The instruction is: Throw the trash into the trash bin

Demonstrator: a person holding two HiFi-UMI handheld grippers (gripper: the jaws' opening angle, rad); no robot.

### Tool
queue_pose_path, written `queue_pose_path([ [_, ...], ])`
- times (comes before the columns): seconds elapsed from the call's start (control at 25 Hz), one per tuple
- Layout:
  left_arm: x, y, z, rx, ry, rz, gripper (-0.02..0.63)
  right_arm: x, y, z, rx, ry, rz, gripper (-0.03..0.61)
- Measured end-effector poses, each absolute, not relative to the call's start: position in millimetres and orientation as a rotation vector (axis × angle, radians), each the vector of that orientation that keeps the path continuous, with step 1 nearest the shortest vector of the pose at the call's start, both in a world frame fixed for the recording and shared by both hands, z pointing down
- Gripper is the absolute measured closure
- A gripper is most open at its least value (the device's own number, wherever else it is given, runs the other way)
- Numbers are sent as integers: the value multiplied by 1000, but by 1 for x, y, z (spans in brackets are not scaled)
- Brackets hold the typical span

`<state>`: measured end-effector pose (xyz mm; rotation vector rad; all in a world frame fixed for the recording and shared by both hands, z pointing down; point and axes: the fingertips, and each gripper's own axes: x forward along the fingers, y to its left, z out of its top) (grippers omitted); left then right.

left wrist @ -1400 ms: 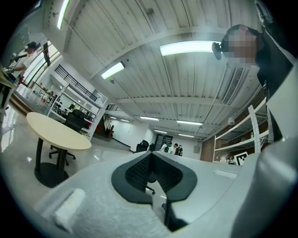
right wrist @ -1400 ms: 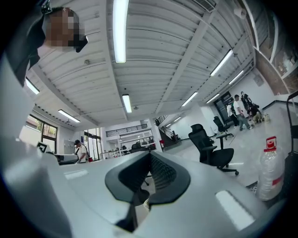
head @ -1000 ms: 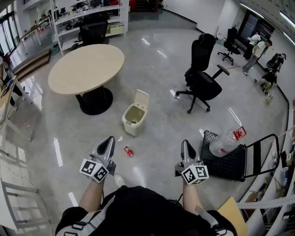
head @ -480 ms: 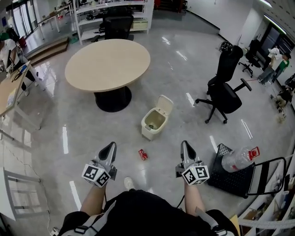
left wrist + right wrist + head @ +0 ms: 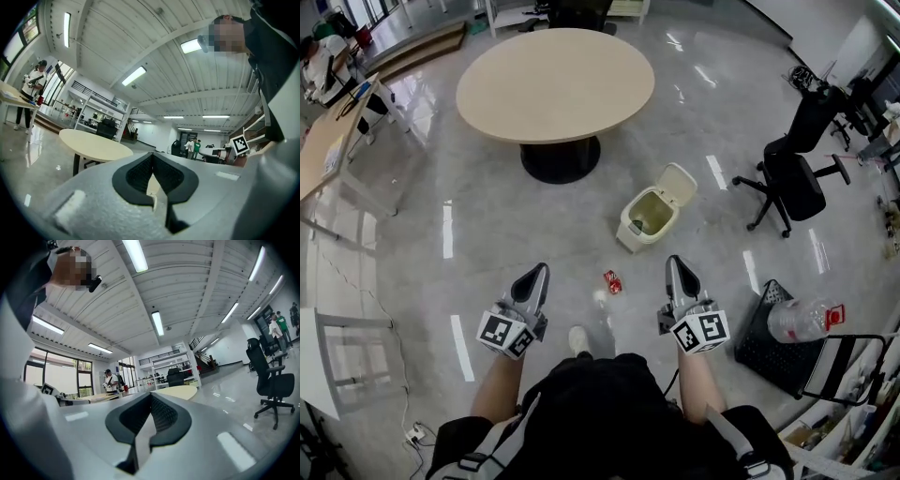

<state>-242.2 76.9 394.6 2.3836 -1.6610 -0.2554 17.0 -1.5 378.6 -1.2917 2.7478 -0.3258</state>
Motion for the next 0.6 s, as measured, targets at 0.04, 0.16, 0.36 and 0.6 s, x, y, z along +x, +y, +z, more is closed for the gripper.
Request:
queue_pose_path([
  [0.04,-245,76,402,2376,-1664,-248,611,11,-3,383,-1282,2765,-332,572],
  [0.16,-244,75,414,2378,-1676,-221,611,0,-7,395,-1259,2810,-346,572],
  [0.36,-234,70,420,2309,-1697,-180,612,-2,-10,410,-1233,2857,-357,572],
  [0.6,-187,81,447,2260,-1675,-138,611,32,3,439,-1189,2948,-421,572],
])
